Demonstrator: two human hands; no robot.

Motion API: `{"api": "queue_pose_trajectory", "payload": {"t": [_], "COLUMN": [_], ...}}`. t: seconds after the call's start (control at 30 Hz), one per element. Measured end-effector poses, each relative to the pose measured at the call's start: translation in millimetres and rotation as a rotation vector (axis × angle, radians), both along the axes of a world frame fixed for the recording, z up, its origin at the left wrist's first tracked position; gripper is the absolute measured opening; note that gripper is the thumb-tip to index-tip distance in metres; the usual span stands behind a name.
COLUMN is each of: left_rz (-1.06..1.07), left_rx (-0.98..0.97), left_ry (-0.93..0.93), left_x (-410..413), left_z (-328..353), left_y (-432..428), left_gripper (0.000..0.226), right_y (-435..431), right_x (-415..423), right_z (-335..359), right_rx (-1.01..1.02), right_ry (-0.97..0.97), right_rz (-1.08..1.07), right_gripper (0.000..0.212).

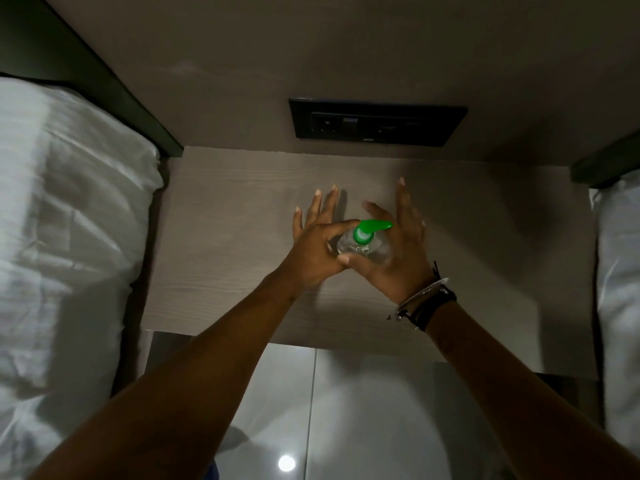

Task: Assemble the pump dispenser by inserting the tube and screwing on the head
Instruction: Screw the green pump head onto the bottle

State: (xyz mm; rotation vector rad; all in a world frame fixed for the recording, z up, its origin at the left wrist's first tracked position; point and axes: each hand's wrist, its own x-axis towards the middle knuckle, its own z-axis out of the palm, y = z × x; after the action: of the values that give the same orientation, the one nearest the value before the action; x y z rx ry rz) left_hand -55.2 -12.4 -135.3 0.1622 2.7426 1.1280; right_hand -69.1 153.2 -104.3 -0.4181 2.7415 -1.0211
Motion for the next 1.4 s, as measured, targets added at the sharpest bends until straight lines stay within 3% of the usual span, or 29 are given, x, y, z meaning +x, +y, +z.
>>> {"api": "queue_pose_trajectory", "payload": {"t": [0.1,0.2,0.33,0.5,0.6,0.7,0.8,0.9,1.0,1.1,1.17,1.23,1.27,1.4], "left_rz": [-0.038,-0.016,-0.008,-0.019,0.015,0.029,0.011,-0.008,-0.016,-0.035,-0.038,-0.041,-0.035,0.031], "left_rx": [-0.010,-0.023,-0.020,-0.021,-0.040,-0.014,0.034,0.029,-0.002,0.018,0.016,0.014,0.017,0.041], "left_ry": [-0.006,-0.012,-0.021,-0.009,-0.011,-0.019,-0.038,-0.056,-0.076,-0.064,-0.067,-0.067,-0.061,-0.068], "left_x": [-2.9,-3.0,-5.7,-5.5,-4.4,-4.0,-5.8,-7.0,-6.6,-7.1,-7.2,-6.9,-6.5,-6.7], "left_z": [1.9,-1.3,-6.6,-10.5,-14.0,-13.6,-10.6,-5.6,-3.9,-4.8,-4.4,-5.8,-6.9,-10.2], "left_y": [-0.1,0.6,-1.6,-0.9,1.0,0.4,-1.0,-0.9,-1.4,-3.3,-1.8,-0.5,-0.2,3.1], "left_gripper": [0.064,0.058,0.056,0.064,0.054,0.054,0.065,0.065,0.053,0.052,0.057,0.063,0.065,0.055], "right_y": [4.3,-3.2,-9.7,-4.6,-12.9,-10.9,-2.1,-5.3,-11.7,-7.3,-2.6,-1.5,-3.6,-17.5], "right_x": [0.2,-3.5,0.5,2.3,1.7,2.5,3.5,5.0,2.2,2.0,2.1,1.8,2.4,-0.2], "right_z": [4.6,8.7,8.6,10.1,11.7,6.9,0.3,5.1,9.6,2.4,-1.5,-0.6,1.6,11.9], "right_rx": [-0.068,0.030,0.032,-0.073,-0.020,-0.094,-0.105,-0.132,-0.031,-0.009,-0.036,-0.096,-0.131,-0.134], "right_ry": [0.039,0.105,0.011,0.077,0.080,-0.024,-0.005,0.075,0.083,-0.073,-0.078,-0.034,0.002,0.065], "right_rz": [-0.035,-0.127,-0.110,-0.117,-0.256,-0.215,-0.097,-0.178,-0.265,-0.136,-0.048,-0.080,-0.128,-0.306], "right_gripper": [0.051,0.056,0.075,0.032,0.058,0.077,0.050,0.036,0.056,0.088,0.072,0.042,0.039,0.054]}}
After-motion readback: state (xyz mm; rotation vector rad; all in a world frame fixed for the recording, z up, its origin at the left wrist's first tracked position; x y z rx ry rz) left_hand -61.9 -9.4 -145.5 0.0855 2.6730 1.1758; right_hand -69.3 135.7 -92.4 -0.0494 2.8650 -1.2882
